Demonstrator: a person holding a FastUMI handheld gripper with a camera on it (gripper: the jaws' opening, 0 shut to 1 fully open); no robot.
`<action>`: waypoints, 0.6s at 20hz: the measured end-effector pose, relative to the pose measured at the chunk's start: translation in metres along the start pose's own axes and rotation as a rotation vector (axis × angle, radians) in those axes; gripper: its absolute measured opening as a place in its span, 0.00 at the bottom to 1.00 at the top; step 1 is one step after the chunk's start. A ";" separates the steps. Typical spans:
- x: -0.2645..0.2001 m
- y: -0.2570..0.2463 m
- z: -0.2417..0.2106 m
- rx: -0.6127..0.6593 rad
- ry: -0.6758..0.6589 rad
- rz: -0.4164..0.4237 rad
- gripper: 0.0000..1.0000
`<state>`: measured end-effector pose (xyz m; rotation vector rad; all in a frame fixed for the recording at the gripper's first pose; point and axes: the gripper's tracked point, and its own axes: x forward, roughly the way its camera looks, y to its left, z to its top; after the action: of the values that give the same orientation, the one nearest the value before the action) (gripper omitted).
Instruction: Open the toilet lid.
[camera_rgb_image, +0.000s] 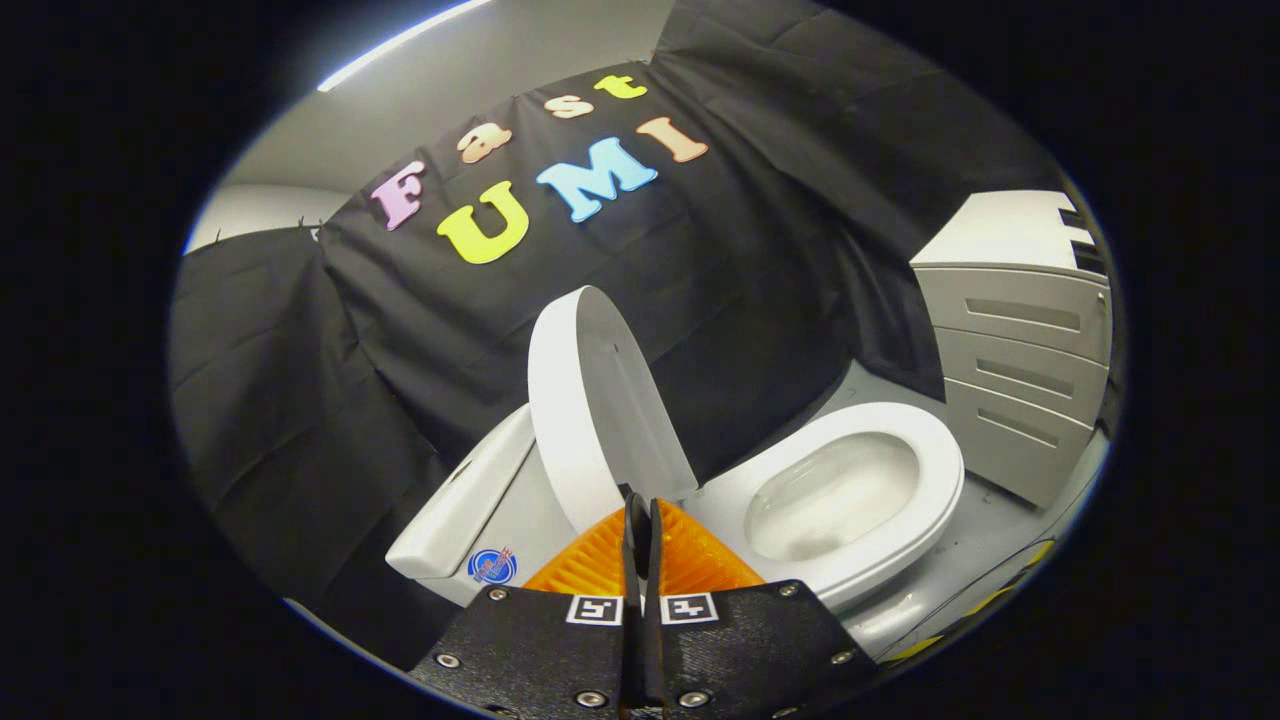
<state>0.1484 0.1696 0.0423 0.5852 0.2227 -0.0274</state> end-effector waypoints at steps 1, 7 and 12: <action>0.000 0.005 -0.002 -0.025 0.004 0.003 0.00; 0.002 0.020 -0.006 -0.181 -0.010 0.010 0.00; 0.005 0.034 -0.011 -0.257 -0.006 0.022 0.00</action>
<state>0.1539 0.2046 0.0510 0.3316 0.2101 0.0207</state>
